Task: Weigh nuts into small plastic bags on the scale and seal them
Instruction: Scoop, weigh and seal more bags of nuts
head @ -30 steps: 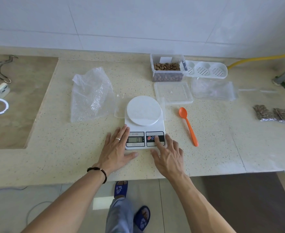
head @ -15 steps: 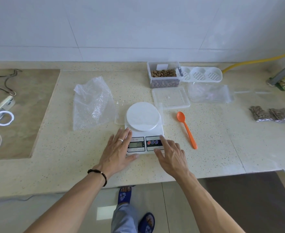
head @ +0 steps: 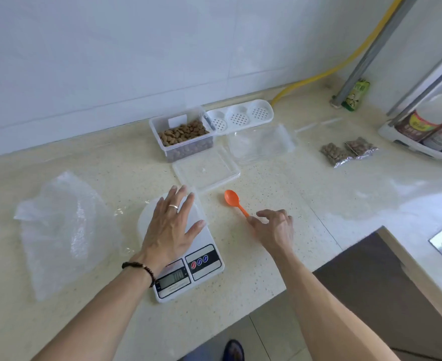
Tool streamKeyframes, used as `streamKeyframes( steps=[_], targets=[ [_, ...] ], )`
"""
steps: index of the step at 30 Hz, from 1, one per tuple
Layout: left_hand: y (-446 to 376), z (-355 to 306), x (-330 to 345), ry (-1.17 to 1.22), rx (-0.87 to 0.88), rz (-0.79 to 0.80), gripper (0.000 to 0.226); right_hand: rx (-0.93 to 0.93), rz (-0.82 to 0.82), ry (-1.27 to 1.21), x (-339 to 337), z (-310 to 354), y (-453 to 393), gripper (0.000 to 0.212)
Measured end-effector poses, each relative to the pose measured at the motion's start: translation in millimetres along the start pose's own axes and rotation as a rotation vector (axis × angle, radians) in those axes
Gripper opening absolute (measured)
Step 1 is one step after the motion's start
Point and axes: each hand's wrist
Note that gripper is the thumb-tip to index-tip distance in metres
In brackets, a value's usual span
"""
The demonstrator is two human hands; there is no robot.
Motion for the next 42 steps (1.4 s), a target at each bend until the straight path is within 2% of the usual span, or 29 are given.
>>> streamKeyframes(
  steps=[5,9,14,17,21,24,26,28,31,32,35,38,42],
  targets=[
    [-31.2,14.6,7.0,0.010,0.059,0.045,0.077,0.120,0.024,-0.085,15.0,6.6,-17.2,0.010],
    [-45.6,28.4,4.9,0.021,0.070,0.071,0.078,0.166,0.136,-0.188,10.3,17.6,-22.4,0.010],
    [-58.4,43.2,-4.1,0.057,0.025,0.065,0.081,0.148,0.259,-0.524,4.9,43.4,-17.5,0.006],
    [-58.7,52.2,-9.6,0.058,-0.007,0.065,0.081,0.048,0.279,-0.390,15.3,67.0,-18.5,0.011],
    [-54.0,64.7,-15.5,0.050,-0.047,0.067,0.079,-0.073,0.447,-0.169,30.8,90.7,-19.1,0.024],
    [-49.7,69.8,-19.9,0.093,-0.107,0.098,0.075,-0.109,0.510,-0.142,37.3,99.9,-17.8,0.016],
    [-50.7,72.1,-25.6,0.119,-0.122,0.149,0.062,-0.136,0.538,-0.207,31.3,109.0,-19.3,0.011],
    [-55.7,72.4,-37.0,0.243,-0.150,0.130,0.049,-0.154,0.600,-0.320,17.9,122.8,-24.0,0.009],
    [-66.2,67.5,-63.7,0.609,-0.267,0.025,0.021,-0.208,0.661,-0.384,-9.9,146.7,-34.1,0.007],
    [-70.9,66.1,-72.5,0.682,-0.293,0.021,0.018,-0.230,0.671,-0.383,-19.2,154.2,-36.8,0.006],
    [-83.1,63.5,-93.1,0.825,-0.296,0.019,0.018,-0.275,0.731,-0.324,-41.5,171.1,-43.8,0.015],
    [-89.2,61.4,-104.4,0.841,-0.308,0.026,0.016,-0.334,0.762,-0.194,-54.8,181.7,-48.3,0.015],
    [-90.2,67.0,-112.3,0.856,-0.352,0.050,0.025,-0.366,0.670,-0.160,-65.1,187.3,-55.4,0.011]
  ],
)
Point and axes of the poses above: each hand's wrist, its own y-axis away from the middle knuckle, its own x-axis out of the palm, z = x × y, and after that the axes turned 7 degrees about x, right-handed
